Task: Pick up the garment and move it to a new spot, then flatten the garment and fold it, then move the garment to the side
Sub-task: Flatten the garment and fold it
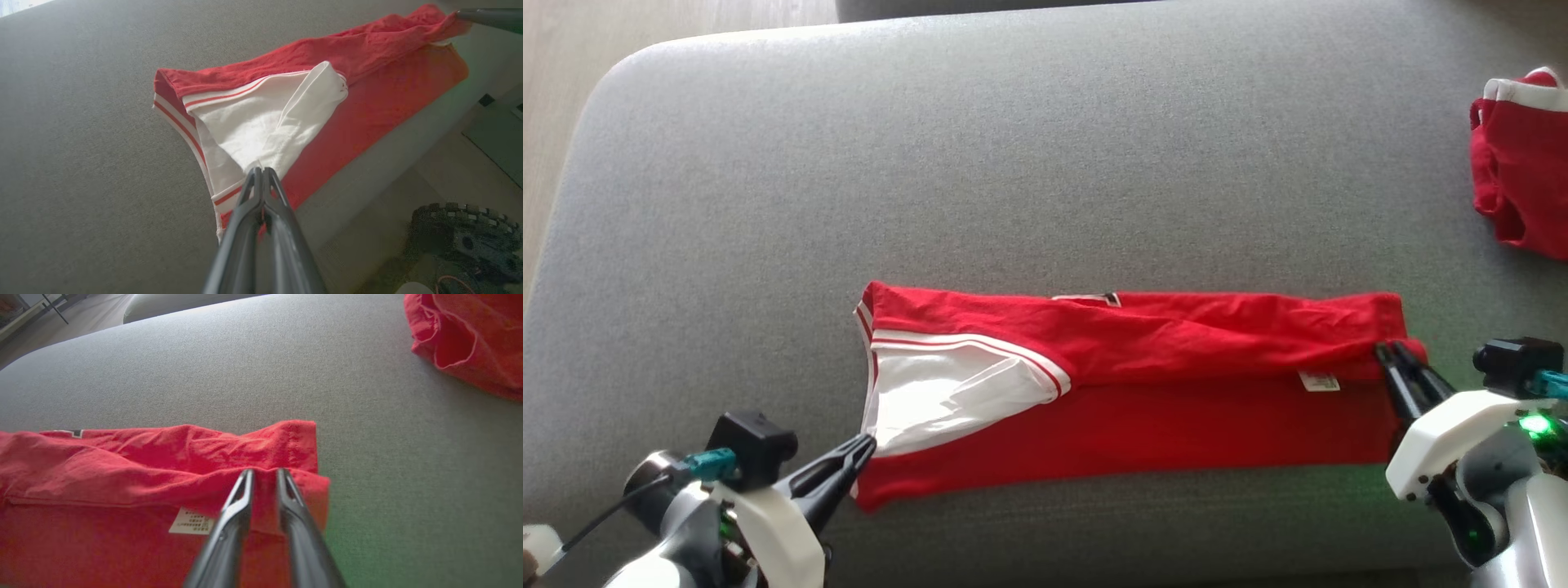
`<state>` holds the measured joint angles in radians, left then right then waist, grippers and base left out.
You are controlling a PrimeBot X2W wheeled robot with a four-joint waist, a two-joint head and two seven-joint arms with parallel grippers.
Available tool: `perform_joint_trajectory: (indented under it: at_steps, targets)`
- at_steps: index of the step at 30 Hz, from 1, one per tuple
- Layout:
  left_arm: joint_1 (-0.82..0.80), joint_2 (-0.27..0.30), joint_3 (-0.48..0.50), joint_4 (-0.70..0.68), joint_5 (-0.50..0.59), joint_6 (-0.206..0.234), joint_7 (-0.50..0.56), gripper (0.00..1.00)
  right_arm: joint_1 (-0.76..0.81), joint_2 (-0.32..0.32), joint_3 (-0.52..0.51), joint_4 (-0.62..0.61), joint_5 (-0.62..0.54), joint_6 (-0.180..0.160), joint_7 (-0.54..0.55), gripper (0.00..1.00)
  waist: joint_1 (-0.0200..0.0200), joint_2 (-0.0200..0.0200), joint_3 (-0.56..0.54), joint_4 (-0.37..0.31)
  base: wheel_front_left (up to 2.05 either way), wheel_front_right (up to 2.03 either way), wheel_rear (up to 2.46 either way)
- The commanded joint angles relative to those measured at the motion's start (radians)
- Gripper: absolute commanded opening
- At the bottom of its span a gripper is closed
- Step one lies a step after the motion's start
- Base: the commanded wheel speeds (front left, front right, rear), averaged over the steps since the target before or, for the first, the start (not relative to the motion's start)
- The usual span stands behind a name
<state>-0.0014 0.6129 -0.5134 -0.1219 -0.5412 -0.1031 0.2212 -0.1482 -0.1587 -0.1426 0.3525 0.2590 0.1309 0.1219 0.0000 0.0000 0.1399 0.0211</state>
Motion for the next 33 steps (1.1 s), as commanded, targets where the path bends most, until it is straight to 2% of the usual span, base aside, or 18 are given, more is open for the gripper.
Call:
perform_joint_trajectory:
  at_steps: [1,2,3,4,5,7,10,16,17,24,28,33]
  targets:
    - [-0.031,0.037,0.037,-0.025,-0.011,-0.002,0.009,0.0,0.001,-0.015,0.02,-0.036,0.012,0.0,0.008,1.0,0.0,0.0,0.0,-0.001,0.0,0.0,0.0]
    - [-0.029,0.039,0.035,-0.023,-0.015,-0.002,0.015,0.0,0.003,-0.016,0.02,-0.038,0.014,0.0,0.014,1.0,0.0,0.0,-0.001,-0.001,0.0,0.0,0.0]
    - [-0.028,0.041,0.036,-0.021,-0.017,-0.001,0.019,0.25,0.004,-0.018,0.017,-0.042,0.017,0.0,0.019,1.0,0.0,0.0,-0.001,-0.001,0.0,0.0,0.0]
    - [-0.028,0.044,0.038,-0.02,-0.017,0.001,0.019,0.71,0.006,-0.021,0.012,-0.045,0.018,0.0,0.024,1.0,0.0,0.0,-0.002,-0.002,0.0,0.0,0.0]
    - [-0.029,0.047,0.043,-0.018,-0.016,0.006,0.017,0.87,0.006,-0.024,0.004,-0.05,0.017,0.0,0.025,1.0,0.0,0.0,-0.003,-0.002,0.0,0.0,0.0]
    - [-0.039,0.047,0.07,-0.012,-0.01,0.032,-0.008,1.0,0.005,-0.026,-0.021,-0.073,0.009,0.0,0.022,1.0,0.0,0.0,-0.007,-0.003,0.0,0.0,0.0]
    - [-0.054,0.028,0.106,-0.005,-0.007,0.073,-0.05,1.0,-0.004,-0.017,-0.047,-0.107,-0.011,0.0,-0.005,1.0,0.0,0.0,-0.012,-0.005,0.0,0.0,0.0]
    - [-0.094,-0.051,0.176,0.006,-0.001,0.158,-0.183,1.0,-0.034,0.03,-0.054,-0.203,-0.023,0.0,-0.12,1.0,0.0,0.0,-0.021,-0.003,0.0,0.0,0.0]
    - [-0.094,-0.051,0.176,0.006,-0.001,0.158,-0.183,1.0,-0.034,0.03,-0.054,-0.203,-0.023,0.0,-0.12,1.0,0.0,0.0,-0.021,-0.003,0.0,0.0,0.0]
    - [-0.114,-0.175,0.25,0.042,-0.006,0.248,-0.391,1.0,-0.035,0.069,-0.017,-0.291,0.003,0.0,-0.245,1.0,0.0,0.0,-0.039,0.003,0.0,0.0,0.0]
    - [-0.106,-0.232,0.286,0.064,0.001,0.274,-0.463,1.0,-0.019,0.08,0.004,-0.315,0.008,0.0,-0.302,1.0,0.0,0.0,-0.049,0.007,0.0,0.0,0.0]
    - [-0.076,-0.299,0.347,0.074,0.062,0.291,-0.482,1.0,0.007,0.093,0.007,-0.301,0.007,0.0,-0.334,1.0,0.0,0.0,-0.057,0.008,0.0,0.0,0.0]
